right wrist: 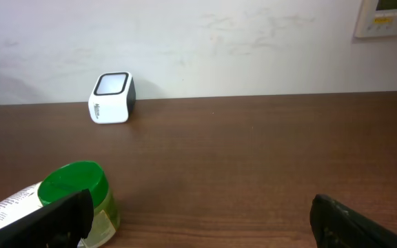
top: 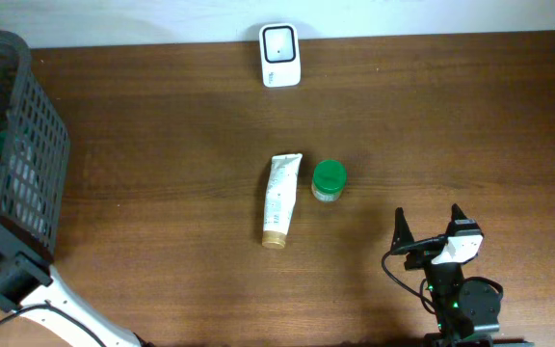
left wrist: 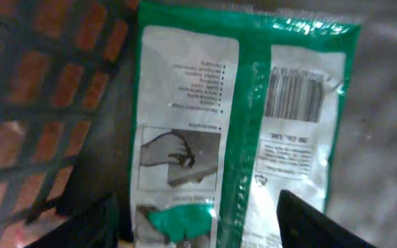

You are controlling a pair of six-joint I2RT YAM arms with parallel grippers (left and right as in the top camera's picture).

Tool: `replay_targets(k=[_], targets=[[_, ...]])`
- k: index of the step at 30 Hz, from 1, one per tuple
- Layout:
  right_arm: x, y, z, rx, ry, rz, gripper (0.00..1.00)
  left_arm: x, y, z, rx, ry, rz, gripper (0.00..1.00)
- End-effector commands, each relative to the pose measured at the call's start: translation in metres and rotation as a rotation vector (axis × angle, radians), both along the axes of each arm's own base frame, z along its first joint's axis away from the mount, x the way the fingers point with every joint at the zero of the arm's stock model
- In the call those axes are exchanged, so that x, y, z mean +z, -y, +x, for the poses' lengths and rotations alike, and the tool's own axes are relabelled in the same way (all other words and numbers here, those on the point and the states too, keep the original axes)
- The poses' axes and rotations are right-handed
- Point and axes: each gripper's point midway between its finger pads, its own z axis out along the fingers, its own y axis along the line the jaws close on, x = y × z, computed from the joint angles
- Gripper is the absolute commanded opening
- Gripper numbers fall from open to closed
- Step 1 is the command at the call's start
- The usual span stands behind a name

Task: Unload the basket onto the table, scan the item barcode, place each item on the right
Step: 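Grasp the green-and-white packet in the basket with the left gripper, then lay the green packet on the table left of the tube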

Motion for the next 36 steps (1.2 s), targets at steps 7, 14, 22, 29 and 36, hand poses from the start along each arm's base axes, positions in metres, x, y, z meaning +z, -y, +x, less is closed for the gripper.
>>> replay_targets(k=[7,14,22,29,36], targets=[[-0.003,0.000,0.000,0.000,-0.004,0.004,0.98,-0.043,-0.016,-0.012,0.015,-0.118,0.031,0.70],[-0.003,0.000,0.000,0.000,-0.004,0.004,0.98,-0.088,0.014,-0.003,-0.045,-0.107,-0.145,0.60],[-0.003,0.000,0.000,0.000,-0.004,0.004,0.98,-0.001,0.016,0.024,-0.027,0.075,-0.108,0.00],[-0.003,0.000,0.000,0.000,-0.004,0.004,0.99,0.240,0.053,-0.002,-0.021,0.494,0.109,0.00],[-0.003,0.000,0.000,0.000,-0.004,0.004,0.98,0.345,0.255,-0.038,-0.339,0.767,-0.332,0.00]])
